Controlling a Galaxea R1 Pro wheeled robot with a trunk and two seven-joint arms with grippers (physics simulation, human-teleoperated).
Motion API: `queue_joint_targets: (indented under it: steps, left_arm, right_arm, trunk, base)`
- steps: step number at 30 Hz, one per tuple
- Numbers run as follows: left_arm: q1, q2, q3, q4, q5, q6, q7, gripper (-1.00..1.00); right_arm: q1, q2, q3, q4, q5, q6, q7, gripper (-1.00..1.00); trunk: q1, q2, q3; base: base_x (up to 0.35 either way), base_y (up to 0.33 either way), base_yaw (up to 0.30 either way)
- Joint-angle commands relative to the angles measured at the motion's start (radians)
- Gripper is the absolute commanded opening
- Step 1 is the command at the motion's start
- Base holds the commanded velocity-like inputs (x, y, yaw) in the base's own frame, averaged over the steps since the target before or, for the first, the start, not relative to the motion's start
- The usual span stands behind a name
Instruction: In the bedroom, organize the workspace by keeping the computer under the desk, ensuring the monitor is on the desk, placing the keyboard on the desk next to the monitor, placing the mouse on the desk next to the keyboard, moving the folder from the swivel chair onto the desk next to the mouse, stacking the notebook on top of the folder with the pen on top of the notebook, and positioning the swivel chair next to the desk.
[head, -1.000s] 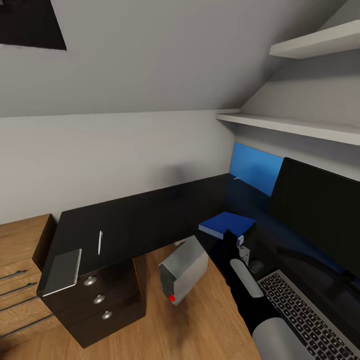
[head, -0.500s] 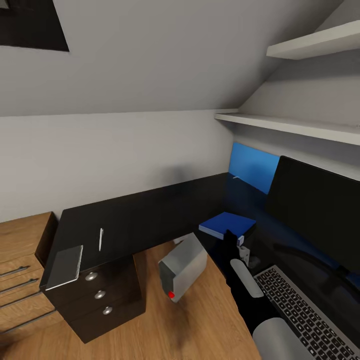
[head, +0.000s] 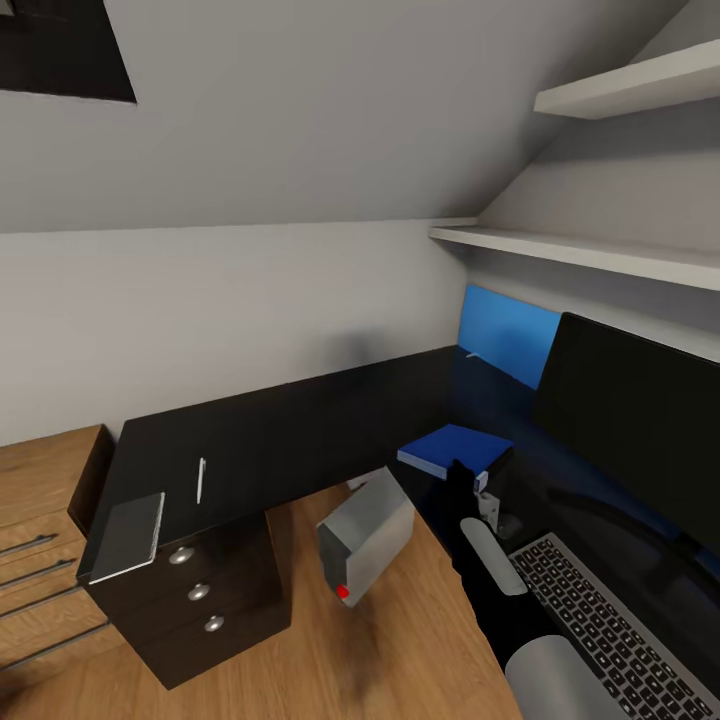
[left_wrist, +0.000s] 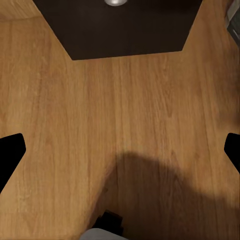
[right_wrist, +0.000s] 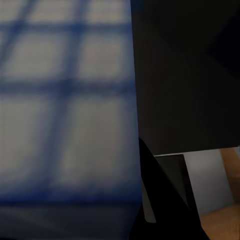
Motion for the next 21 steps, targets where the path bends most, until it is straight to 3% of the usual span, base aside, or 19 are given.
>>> queue_joint_targets:
  steps: [1, 10, 21]
  left_arm:
    - [-0.001, 0.001, -0.009, 0.000, 0.010, -0.005, 0.007, 1.00]
    - [-0.001, 0.001, -0.008, -0.001, 0.011, -0.005, 0.007, 1.00]
    - [-0.001, 0.001, -0.004, -0.023, 0.011, -0.005, 0.005, 1.00]
  right_arm:
    - [-0.001, 0.000, 0.003, -0.001, -0.006, -0.007, -0.003, -1.00]
    - [-0.001, -0.001, 0.003, 0.061, 0.005, -0.015, 0.002, -1.00]
    - [-0.001, -0.002, 0.003, 0.069, 0.008, -0.016, 0.005, -1.00]
  trunk:
    - [0.000, -0.001, -0.001]
    - [0.000, -0.001, -0.001]
    - [0.000, -0.001, -0.001]
  base:
    - [0.102, 0.000, 0.000]
    - [0.023, 0.000, 0.000]
    - [0.000, 0.000, 0.000]
